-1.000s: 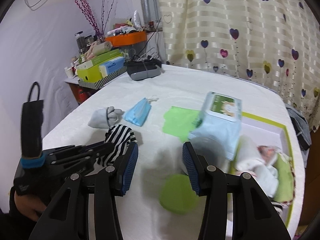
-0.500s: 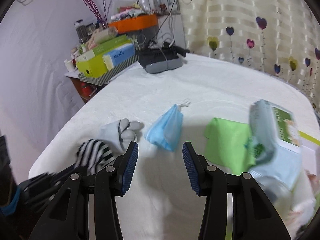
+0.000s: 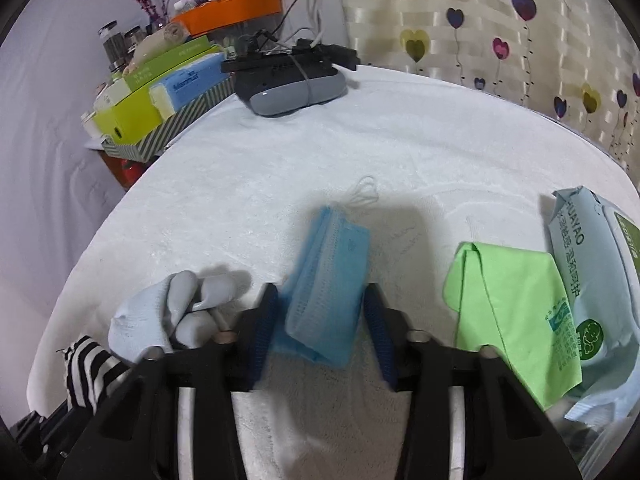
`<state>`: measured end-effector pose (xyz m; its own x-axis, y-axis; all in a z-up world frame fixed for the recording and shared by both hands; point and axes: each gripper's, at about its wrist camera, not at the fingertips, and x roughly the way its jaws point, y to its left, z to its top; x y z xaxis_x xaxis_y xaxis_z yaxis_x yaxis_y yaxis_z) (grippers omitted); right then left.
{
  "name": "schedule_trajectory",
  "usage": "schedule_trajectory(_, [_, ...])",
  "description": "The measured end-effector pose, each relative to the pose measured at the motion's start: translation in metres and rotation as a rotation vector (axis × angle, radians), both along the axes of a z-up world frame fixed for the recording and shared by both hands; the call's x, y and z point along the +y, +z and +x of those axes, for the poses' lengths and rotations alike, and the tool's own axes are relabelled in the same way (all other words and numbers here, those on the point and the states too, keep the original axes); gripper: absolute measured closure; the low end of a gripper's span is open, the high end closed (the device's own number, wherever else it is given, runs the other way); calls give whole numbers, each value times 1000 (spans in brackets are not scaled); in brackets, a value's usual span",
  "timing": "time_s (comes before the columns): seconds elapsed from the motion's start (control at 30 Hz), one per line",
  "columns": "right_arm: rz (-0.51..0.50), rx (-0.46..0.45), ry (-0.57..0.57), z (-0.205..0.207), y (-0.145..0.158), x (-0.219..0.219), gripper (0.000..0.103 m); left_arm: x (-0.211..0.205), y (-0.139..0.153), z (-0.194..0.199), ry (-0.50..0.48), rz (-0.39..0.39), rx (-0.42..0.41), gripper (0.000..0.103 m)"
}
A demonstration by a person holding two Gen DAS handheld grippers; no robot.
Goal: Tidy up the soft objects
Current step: 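Grasp the blue face mask with the right gripper while the left holds the striped cloth, then carry the mask in the right gripper while the left carries the striped cloth to the box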
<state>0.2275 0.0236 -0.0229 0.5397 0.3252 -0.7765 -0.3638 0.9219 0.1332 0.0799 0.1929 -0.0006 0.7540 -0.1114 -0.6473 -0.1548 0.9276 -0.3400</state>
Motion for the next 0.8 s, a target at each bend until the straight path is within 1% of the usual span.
schedule_trajectory(0.07, [-6,-10,-4,-3,3,-1,78,0,1,0,1,1,0,94])
schedule_trajectory(0.17, [8,-26,3,-12,11,-7,79,-2,2,-1,2,7,-5,94])
schedule_trajectory(0.33, [44,-72,47,-51,33,-23,79,-15,12,-8,-14,19,-31,94])
schedule_trajectory(0.6, [109,-144,93,-115,64,-68,79,-55,34,-30,-65,46,-75,94])
schedule_trajectory(0.8, [136,-189,92,-144,81,-98,79,-84,45,-43,-107,62,-95,94])
